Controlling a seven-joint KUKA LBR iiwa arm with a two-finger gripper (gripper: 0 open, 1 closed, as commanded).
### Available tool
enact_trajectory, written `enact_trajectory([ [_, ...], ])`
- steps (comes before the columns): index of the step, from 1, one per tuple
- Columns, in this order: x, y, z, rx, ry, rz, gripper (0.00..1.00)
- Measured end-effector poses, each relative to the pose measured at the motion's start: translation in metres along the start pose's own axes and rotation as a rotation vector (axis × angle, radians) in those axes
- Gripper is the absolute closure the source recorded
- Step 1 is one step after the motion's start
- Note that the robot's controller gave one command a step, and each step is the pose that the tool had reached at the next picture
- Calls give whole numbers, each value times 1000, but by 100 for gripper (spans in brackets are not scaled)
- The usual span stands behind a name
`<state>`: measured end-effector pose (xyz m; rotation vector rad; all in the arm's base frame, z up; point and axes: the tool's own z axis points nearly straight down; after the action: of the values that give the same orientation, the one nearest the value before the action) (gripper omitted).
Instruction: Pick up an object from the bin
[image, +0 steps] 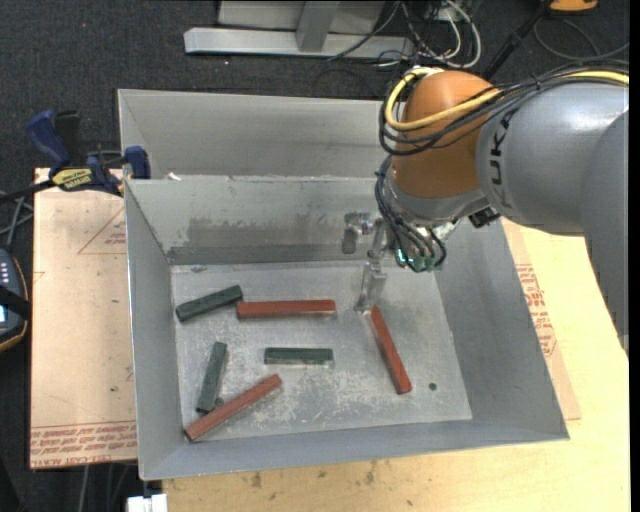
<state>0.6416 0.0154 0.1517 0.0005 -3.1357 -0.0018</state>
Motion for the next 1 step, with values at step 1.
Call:
enact_trajectory([
  [1,-2,0,-5,0,-8,0,0],
])
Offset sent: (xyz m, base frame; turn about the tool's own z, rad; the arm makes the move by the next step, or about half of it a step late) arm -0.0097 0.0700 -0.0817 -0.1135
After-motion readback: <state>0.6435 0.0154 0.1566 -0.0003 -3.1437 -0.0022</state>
